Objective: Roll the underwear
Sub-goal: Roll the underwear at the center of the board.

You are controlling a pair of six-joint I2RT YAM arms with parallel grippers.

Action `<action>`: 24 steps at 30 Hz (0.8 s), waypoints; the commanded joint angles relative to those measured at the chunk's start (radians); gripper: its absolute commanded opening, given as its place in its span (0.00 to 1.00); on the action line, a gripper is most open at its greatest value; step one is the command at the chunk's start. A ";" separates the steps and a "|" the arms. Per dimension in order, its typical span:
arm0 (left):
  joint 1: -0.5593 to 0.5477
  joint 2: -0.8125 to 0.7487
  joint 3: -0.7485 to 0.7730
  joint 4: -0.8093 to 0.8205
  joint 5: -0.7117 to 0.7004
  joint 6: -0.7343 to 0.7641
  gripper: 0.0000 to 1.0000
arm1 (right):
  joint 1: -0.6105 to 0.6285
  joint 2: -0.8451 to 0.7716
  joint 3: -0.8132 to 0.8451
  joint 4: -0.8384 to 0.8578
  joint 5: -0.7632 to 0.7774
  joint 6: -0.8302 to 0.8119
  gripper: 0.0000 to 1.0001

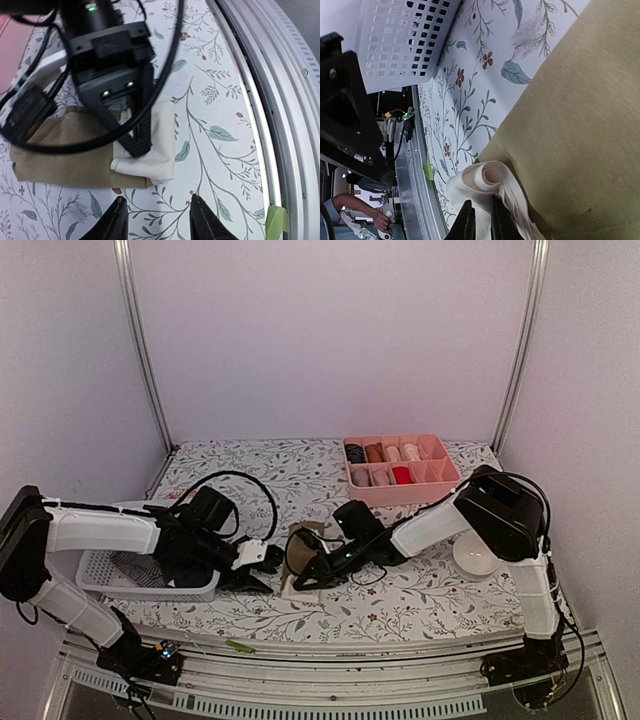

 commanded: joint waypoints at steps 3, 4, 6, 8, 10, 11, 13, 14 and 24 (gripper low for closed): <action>-0.146 0.072 0.000 0.150 -0.183 0.120 0.43 | -0.005 0.067 0.030 0.036 -0.045 0.010 0.13; -0.163 0.088 0.006 0.158 -0.197 0.123 0.43 | -0.005 0.067 0.026 0.037 -0.047 0.012 0.13; -0.193 0.116 0.011 0.181 -0.225 0.134 0.43 | -0.006 0.071 0.023 0.037 -0.051 0.014 0.13; -0.215 0.140 0.010 0.201 -0.246 0.160 0.43 | -0.006 0.073 0.023 0.038 -0.056 0.018 0.13; -0.230 0.167 0.013 0.216 -0.274 0.176 0.42 | -0.005 0.074 0.024 0.041 -0.056 0.023 0.13; -0.235 0.182 0.018 0.217 -0.287 0.178 0.41 | -0.006 0.074 0.024 0.044 -0.056 0.028 0.13; -0.239 0.212 0.028 0.214 -0.316 0.170 0.40 | -0.010 0.068 0.023 0.046 -0.056 0.035 0.13; -0.241 0.224 0.030 0.213 -0.325 0.166 0.40 | -0.012 0.062 0.023 0.046 -0.053 0.036 0.13; -0.241 0.297 0.058 0.156 -0.424 0.123 0.26 | -0.069 -0.076 -0.020 0.048 -0.038 0.022 0.16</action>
